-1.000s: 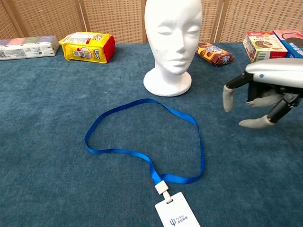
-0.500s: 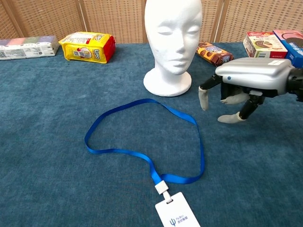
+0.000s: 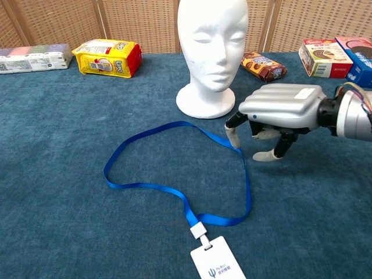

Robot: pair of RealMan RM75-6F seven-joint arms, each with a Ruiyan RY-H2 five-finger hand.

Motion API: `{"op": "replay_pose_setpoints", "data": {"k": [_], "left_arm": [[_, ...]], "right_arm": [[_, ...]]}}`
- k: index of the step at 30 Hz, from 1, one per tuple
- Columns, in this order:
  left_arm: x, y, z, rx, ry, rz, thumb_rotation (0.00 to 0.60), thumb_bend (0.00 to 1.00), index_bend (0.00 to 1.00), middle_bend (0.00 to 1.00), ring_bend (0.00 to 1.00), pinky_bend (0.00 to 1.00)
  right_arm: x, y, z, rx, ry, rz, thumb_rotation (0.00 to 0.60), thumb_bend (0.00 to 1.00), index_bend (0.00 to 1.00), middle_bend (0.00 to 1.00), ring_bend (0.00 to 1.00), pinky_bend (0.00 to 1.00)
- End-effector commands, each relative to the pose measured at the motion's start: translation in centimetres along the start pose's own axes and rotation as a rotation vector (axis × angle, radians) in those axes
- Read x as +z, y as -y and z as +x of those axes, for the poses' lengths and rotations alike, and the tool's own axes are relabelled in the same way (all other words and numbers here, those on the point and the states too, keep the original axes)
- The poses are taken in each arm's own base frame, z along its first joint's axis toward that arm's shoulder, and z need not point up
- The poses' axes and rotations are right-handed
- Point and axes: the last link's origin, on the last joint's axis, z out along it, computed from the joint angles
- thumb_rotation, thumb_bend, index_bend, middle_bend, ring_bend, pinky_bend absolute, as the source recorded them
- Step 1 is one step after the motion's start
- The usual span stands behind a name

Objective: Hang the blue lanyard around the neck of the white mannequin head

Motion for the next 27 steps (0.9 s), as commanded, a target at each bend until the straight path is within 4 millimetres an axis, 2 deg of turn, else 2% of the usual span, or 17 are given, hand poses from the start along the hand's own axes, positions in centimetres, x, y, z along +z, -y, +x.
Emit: {"op": "replay_pose_setpoints", "data": {"k": [1, 15, 27], "left_arm": [[0.1, 0.0, -0.1, 0.000, 0.003, 0.000, 0.500, 0.09, 0.31, 0.31, 0.25, 0.12], [0.4, 0.3, -0.5, -0.006, 0.012, -0.001, 0.502, 0.09, 0.31, 0.31, 0.25, 0.12], [0.5, 0.4, -0.8, -0.013, 0.014, -0.001, 0.502, 0.09, 0.31, 0.31, 0.25, 0.12]], "right_arm": [[0.5, 0.2, 0.0, -0.017, 0.010, 0.005, 0.600, 0.35, 0.44, 1.00, 1.00, 1.00], [2.4, 1.3, -0.7, -0.115, 0.069, 0.041, 0.600, 0.35, 0.44, 1.00, 1.00, 1.00], [2.5, 1.0, -0.9, -0.153, 0.091, 0.031, 0.600, 0.34, 0.44, 1.00, 1.00, 1.00]]}}
